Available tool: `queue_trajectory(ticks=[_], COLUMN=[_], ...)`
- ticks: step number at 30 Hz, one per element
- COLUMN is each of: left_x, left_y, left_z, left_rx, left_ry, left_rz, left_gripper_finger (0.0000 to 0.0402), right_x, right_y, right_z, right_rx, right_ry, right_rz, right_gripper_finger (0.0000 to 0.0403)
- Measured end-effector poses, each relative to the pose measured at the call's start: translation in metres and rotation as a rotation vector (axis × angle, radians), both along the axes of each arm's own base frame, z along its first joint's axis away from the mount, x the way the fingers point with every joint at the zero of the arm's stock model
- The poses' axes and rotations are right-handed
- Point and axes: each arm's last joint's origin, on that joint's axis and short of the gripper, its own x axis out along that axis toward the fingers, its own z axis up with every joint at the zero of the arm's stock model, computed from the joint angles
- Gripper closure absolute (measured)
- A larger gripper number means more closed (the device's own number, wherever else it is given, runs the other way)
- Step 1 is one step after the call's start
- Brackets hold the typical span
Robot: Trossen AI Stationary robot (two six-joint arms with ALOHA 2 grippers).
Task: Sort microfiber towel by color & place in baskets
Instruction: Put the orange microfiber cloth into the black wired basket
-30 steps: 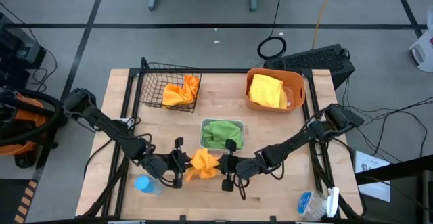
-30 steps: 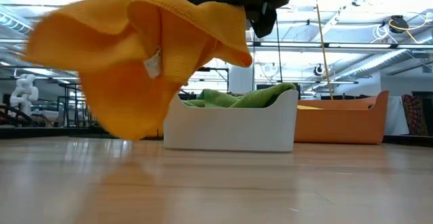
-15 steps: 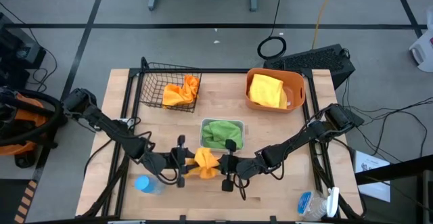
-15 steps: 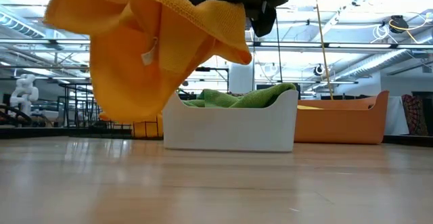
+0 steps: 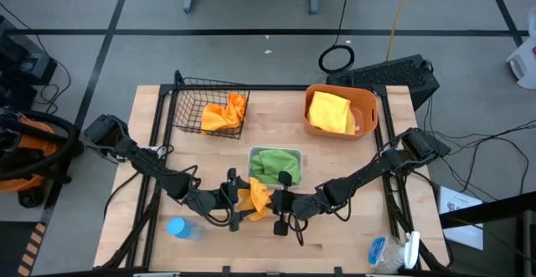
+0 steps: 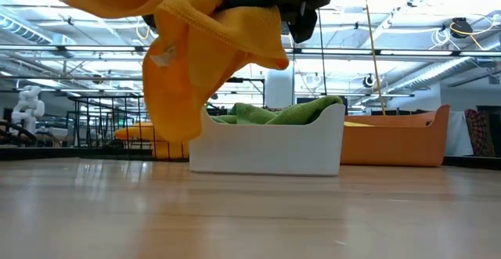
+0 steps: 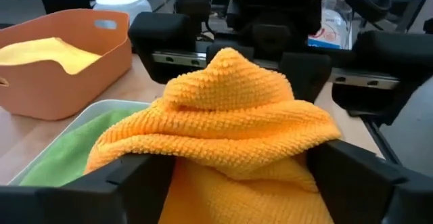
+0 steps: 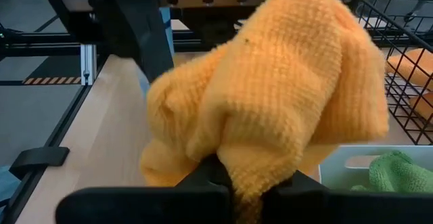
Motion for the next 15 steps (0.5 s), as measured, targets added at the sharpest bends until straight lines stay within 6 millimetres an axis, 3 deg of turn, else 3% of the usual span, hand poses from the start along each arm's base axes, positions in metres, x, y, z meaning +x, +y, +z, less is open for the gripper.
queue_trajectory(ticks=[10,15], left_x=[0.006,0.012], left_y=[0.001,0.013], left_z=[0.011,0.011], left_rx=[0.027,0.015], left_ry=[-0.111,-0.111], left_rz=[-0.058,-0.016], left_gripper_finger=[0.0072,0.0074], right_x=[0.0,0.0], right_y=[0.0,0.0], right_z=[0.001,0.0], right_rx=[-0.017,-0.016], right_ry=[-0.003,-0.002], right_rz=[0.011,0.014], right_gripper_finger=[0.0394,0.0394])
